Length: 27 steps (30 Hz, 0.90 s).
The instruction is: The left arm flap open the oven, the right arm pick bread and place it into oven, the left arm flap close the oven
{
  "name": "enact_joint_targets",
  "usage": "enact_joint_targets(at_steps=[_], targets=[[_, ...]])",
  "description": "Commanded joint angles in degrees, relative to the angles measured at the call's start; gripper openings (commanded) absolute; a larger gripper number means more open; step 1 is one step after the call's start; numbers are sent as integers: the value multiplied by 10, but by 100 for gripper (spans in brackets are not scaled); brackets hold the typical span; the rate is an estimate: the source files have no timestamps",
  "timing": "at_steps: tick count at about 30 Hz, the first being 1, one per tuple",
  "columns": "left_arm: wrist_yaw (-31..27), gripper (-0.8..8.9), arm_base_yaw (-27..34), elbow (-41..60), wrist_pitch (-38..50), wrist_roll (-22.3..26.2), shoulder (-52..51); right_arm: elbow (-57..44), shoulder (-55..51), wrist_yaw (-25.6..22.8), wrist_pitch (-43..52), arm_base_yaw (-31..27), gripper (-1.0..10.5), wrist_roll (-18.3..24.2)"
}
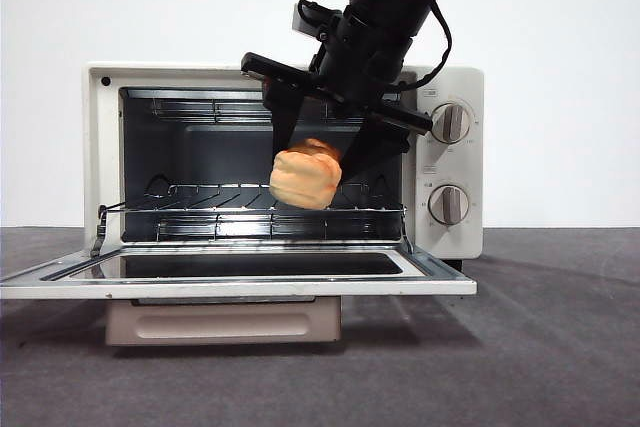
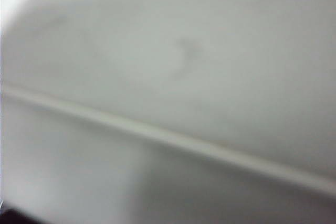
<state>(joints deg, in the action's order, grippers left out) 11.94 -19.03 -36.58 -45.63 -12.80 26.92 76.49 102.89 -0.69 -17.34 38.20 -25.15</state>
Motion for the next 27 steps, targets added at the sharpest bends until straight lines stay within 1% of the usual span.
enact_joint_targets(at_steps=[1,8,15,20,25,27], targets=[[1,16,-1,-7,6,1,2,16,15,-8,16,-4,382,24],[1,16,-1,-7,7,1,2,16,2,-7,1,-4,402,24],[1,16,-1,-7,24,1,12,16,-44,-4,-39,2,402,35],[1,16,-1,-7,44,0,29,16,-94,-1,-76,12,402,55],[1,16,-1,-7,64,-3,49,16,-147,28,-111,23,402,76],[1,16,-1,-7,78,-7,57,16,-168,28,-130,27,402,91]])
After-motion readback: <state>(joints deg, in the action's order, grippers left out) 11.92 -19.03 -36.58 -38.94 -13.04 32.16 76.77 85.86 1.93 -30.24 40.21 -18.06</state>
